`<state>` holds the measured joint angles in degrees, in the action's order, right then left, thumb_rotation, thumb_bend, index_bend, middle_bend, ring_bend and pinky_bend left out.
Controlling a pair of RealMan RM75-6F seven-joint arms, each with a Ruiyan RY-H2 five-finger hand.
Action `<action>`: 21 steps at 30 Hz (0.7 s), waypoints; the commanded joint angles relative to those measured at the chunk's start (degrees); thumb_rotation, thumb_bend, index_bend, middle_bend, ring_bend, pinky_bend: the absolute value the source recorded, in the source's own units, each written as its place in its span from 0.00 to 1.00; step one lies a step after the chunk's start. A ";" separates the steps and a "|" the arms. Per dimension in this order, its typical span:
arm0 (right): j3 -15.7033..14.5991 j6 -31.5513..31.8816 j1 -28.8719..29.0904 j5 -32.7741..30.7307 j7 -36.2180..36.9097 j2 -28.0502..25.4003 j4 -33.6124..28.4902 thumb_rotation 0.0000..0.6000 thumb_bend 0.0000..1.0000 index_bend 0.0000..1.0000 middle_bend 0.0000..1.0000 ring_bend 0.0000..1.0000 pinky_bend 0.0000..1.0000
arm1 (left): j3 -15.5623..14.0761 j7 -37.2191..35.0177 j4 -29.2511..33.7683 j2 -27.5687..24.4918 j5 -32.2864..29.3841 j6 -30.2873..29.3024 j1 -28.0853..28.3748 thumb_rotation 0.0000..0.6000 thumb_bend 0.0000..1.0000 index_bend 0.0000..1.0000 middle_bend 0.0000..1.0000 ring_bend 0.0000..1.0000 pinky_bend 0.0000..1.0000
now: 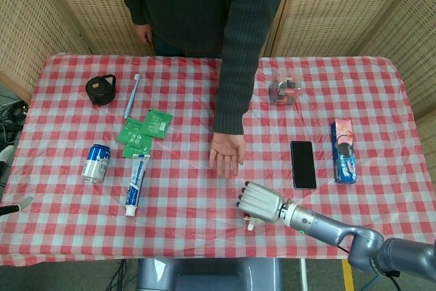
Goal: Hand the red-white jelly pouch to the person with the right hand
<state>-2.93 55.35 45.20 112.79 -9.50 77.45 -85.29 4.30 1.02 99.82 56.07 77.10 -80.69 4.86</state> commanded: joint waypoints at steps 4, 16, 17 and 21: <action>4.11 6.20 0.59 -1.43 3.19 -5.90 -6.95 1.00 0.58 0.71 0.72 0.70 0.59 | -0.09 -0.54 0.05 -0.27 0.45 0.13 0.10 1.00 0.00 0.00 0.00 0.00 0.00; 17.42 -4.02 7.68 -19.55 -3.43 -7.28 -14.71 1.00 0.58 0.71 0.72 0.70 0.59 | -0.02 -1.12 -0.13 -0.55 -0.05 1.04 0.49 1.00 0.00 0.00 0.00 0.00 0.00; 18.31 -5.00 8.33 -21.30 -4.77 -6.91 -14.60 1.00 0.58 0.71 0.72 0.70 0.59 | 0.03 -1.17 -0.14 -0.57 -0.09 1.00 0.50 1.00 0.00 0.00 0.00 0.00 0.00; 20.84 -8.49 10.25 -29.18 -9.15 -5.46 -14.50 1.00 0.56 0.67 0.67 0.67 0.59 | 0.16 -1.68 -0.31 -0.69 -0.44 1.00 0.44 1.00 0.00 0.00 0.00 0.00 0.00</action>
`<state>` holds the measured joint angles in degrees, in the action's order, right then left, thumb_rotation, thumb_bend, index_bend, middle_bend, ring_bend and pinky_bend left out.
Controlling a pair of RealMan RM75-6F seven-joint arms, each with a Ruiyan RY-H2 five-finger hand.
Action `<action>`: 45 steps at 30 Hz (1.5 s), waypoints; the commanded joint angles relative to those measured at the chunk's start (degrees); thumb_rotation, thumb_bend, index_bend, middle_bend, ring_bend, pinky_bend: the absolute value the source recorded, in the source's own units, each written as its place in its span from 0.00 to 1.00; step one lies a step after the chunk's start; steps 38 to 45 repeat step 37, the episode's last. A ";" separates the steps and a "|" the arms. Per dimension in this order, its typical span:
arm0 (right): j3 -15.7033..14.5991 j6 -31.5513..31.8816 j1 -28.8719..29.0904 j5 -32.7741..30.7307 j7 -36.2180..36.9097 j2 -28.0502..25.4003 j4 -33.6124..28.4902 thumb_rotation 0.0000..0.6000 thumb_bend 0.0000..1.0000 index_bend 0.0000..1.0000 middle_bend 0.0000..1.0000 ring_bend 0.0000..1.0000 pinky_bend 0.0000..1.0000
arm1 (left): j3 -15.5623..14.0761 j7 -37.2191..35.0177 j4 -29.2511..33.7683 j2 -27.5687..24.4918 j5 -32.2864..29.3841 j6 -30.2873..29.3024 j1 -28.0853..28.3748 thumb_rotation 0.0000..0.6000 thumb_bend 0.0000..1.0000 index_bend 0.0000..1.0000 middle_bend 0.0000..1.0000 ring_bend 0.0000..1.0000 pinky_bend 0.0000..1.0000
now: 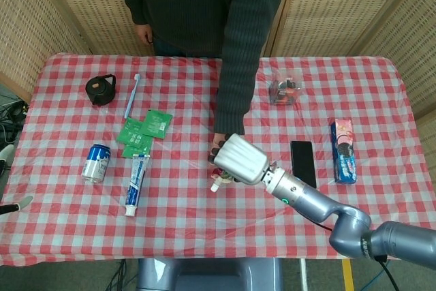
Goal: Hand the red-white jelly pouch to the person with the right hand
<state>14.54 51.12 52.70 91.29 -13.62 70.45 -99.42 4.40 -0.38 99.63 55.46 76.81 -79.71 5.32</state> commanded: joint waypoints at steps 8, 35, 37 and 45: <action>4.64 -4.69 4.15 -20.78 -14.63 2.25 -2.57 1.00 0.00 0.03 0.03 0.08 0.07 | 0.01 -1.68 -0.68 -0.38 -0.01 0.21 -0.09 1.00 0.00 0.00 0.00 0.00 0.00; -9.77 27.24 -26.34 -5.74 4.24 -13.45 1.54 1.00 0.00 0.02 0.00 0.00 0.00 | -1.95 -0.61 2.43 -1.20 6.01 -4.59 -2.07 1.00 0.00 0.00 0.00 0.00 0.00; -12.06 29.67 -29.50 -5.13 3.53 -11.86 4.22 1.00 0.00 0.00 0.00 0.00 0.00 | -2.30 -0.38 2.63 -1.11 7.00 -5.44 -2.48 1.00 0.00 0.00 0.00 0.00 0.00; -12.06 29.67 -29.50 -5.13 3.53 -11.86 4.22 1.00 0.00 0.00 0.00 0.00 0.00 | -2.30 -0.38 2.63 -1.11 7.00 -5.44 -2.48 1.00 0.00 0.00 0.00 0.00 0.00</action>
